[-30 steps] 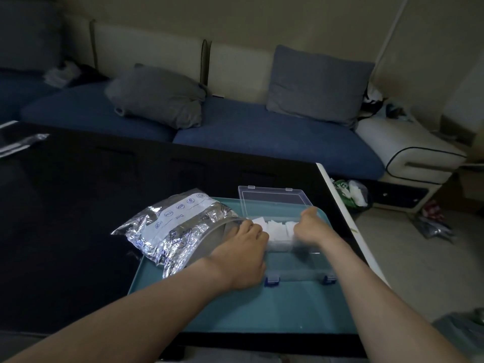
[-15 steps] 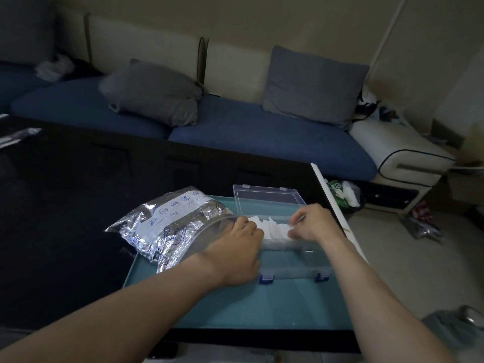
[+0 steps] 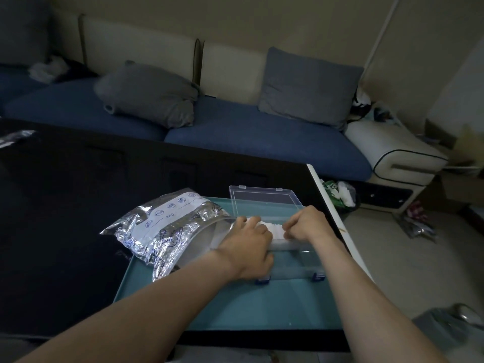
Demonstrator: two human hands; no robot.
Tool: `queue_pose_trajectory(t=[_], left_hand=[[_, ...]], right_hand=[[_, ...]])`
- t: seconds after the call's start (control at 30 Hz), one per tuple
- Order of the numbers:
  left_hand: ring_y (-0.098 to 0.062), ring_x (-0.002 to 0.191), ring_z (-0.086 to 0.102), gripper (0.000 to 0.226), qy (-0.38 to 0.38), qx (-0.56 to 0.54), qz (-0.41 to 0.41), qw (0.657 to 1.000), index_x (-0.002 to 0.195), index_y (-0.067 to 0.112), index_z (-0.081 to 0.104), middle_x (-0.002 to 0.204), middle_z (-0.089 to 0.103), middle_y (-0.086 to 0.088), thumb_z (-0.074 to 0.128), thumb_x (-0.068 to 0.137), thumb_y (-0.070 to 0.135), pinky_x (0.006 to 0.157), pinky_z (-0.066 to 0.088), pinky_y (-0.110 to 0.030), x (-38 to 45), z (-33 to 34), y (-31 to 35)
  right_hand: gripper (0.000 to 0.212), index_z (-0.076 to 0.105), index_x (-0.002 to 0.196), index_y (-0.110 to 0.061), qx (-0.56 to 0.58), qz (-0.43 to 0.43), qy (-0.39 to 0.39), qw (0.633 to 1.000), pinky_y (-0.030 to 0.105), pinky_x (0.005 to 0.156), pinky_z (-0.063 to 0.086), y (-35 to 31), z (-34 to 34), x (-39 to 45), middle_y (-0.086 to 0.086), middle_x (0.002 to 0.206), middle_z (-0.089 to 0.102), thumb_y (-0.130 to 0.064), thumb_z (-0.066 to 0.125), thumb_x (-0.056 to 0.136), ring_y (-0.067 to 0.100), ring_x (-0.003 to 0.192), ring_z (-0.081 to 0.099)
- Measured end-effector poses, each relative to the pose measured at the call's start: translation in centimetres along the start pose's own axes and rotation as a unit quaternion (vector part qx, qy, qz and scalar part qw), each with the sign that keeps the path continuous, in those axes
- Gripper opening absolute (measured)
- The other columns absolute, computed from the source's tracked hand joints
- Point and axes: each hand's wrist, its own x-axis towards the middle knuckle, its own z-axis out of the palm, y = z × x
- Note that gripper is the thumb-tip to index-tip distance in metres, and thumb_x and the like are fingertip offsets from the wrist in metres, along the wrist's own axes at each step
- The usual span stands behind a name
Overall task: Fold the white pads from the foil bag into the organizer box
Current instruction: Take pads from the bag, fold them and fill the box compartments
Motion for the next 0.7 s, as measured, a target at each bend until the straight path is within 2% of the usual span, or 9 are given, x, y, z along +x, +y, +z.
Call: queue_pose_trajectory(t=[0.1,0.27,0.33,0.4,0.47,0.53,0.6,0.67,0.7], left_hand=[[-0.024,0.114,0.043,0.036,0.013,0.016,-0.01,1.0,0.1,0.011,0.063,0.108,0.061,-0.007,0.041,0.089,0.038,0.106,0.027,-0.04,0.4,-0.1,-0.2],[-0.024,0.113,0.045,0.031,0.001,0.016,-0.004,1.0,0.099,0.013,0.061,0.108,0.061,-0.006,0.046,0.087,0.037,0.106,0.028,-0.041,0.8,-0.1,-0.4],[-0.025,0.118,0.044,0.032,0.003,0.021,-0.002,1.0,0.102,0.012,0.061,0.111,0.06,-0.007,0.046,0.087,0.036,0.107,0.026,-0.041,0.7,-0.2,-0.3],[-0.027,0.131,0.038,0.037,0.019,0.01,0.004,1.0,0.112,0.011,0.061,0.122,0.059,-0.008,0.046,0.088,0.035,0.113,0.02,-0.039,0.4,-0.2,-0.1],[-0.025,0.134,0.036,0.041,0.063,-0.033,0.015,0.997,0.119,0.011,0.06,0.126,0.058,-0.007,0.046,0.087,0.033,0.112,0.019,-0.036,-0.1,-0.9,-0.1],[-0.024,0.12,0.047,0.037,0.127,-0.094,0.016,0.987,0.112,0.012,0.064,0.115,0.061,-0.005,0.046,0.084,0.03,0.103,0.031,-0.035,-0.8,-2.4,-0.4],[-0.023,0.102,0.054,0.03,0.213,-0.131,-0.008,0.968,0.1,0.012,0.068,0.101,0.064,-0.003,0.049,0.083,0.027,0.09,0.044,-0.037,-1.8,-4.3,-0.9],[-0.022,0.1,0.053,0.025,0.252,-0.13,-0.063,0.957,0.101,0.013,0.067,0.101,0.063,-0.001,0.052,0.087,0.026,0.087,0.046,-0.038,-3.1,-6.0,-1.8],[-0.021,0.104,0.051,0.026,0.232,-0.125,-0.098,0.96,0.107,0.014,0.066,0.106,0.06,-0.001,0.053,0.09,0.029,0.09,0.044,-0.035,-3.8,-6.5,-2.5]], right_hand=[[0.055,0.071,0.118,-0.014,-0.001,0.007,0.003,1.0,0.031,0.094,0.053,0.2,0.2,0.2,0.003,0.11,0.07,-0.023,0.09,0.067,0.02,0.104,0.065],[0.048,0.072,0.114,-0.017,-0.055,-0.016,-0.01,0.998,0.036,0.094,0.055,-0.6,0.5,0.4,0.001,0.107,0.071,-0.028,0.088,0.07,0.02,0.1,0.065],[0.04,0.074,0.114,-0.018,-0.055,-0.033,-0.034,0.997,0.035,0.099,0.052,-0.4,0.3,0.3,0.0,0.11,0.071,-0.024,0.085,0.075,0.019,0.105,0.065],[0.026,0.076,0.11,-0.018,-0.028,-0.072,-0.04,0.996,0.031,0.103,0.049,0.4,-0.4,-0.4,-0.001,0.113,0.072,-0.017,0.077,0.084,0.017,0.109,0.064],[0.022,0.076,0.11,-0.018,0.029,-0.106,0.016,0.994,0.024,0.098,0.047,1.2,-1.3,-1.3,-0.002,0.113,0.071,-0.01,0.067,0.092,0.016,0.109,0.064],[0.023,0.076,0.108,-0.016,0.112,-0.139,0.15,0.972,0.021,0.088,0.047,1.5,-2.1,-2.1,0.0,0.109,0.072,-0.005,0.062,0.093,0.017,0.104,0.067],[0.023,0.075,0.105,-0.015,0.198,-0.195,0.244,0.929,0.013,0.077,0.044,0.8,-3.0,-3.7,0.001,0.103,0.073,-0.002,0.06,0.093,0.013,0.093,0.067],[0.019,0.073,0.105,-0.018,0.239,-0.255,0.247,0.904,0.003,0.07,0.043,-0.8,-3.4,-5.9,-0.003,0.1,0.07,-0.005,0.062,0.095,0.002,0.086,0.063],[0.018,0.072,0.105,-0.02,0.248,-0.28,0.215,0.902,0.003,0.069,0.045,-1.8,-3.3,-7.1,-0.007,0.099,0.069,-0.008,0.063,0.095,-0.001,0.085,0.062]])
